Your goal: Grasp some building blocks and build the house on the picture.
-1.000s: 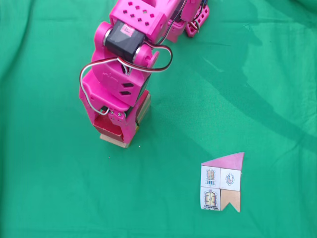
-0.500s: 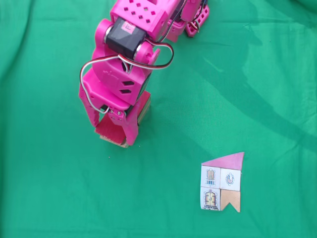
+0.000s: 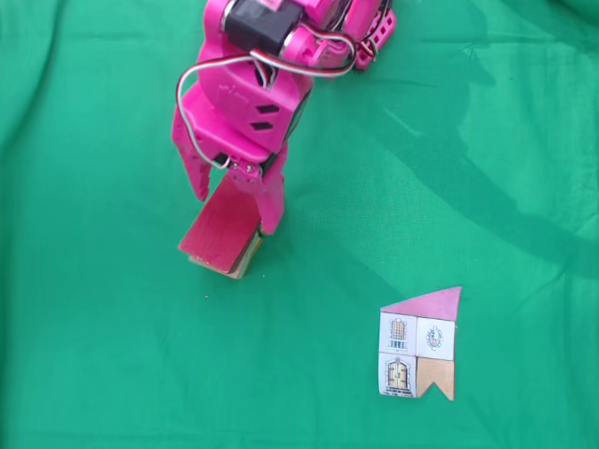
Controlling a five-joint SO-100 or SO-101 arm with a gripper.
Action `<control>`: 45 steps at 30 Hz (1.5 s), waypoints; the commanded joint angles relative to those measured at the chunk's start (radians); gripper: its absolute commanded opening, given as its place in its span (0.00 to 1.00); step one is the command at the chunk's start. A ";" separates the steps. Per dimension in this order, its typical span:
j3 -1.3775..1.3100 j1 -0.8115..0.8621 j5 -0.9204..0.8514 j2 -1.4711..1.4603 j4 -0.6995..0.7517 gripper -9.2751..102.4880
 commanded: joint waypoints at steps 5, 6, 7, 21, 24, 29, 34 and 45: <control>0.146 -0.041 0.005 0.319 0.015 0.37; 0.170 -0.060 0.005 0.356 0.015 0.37; 0.193 -0.075 0.005 0.393 0.015 0.37; 0.489 -0.285 0.005 0.755 0.014 0.25; 0.558 -0.328 0.006 0.825 0.014 0.23; 0.690 -0.350 0.008 0.939 0.005 0.16; 0.796 -0.356 0.009 1.040 0.002 0.09; 0.856 -0.460 0.293 1.146 0.000 0.08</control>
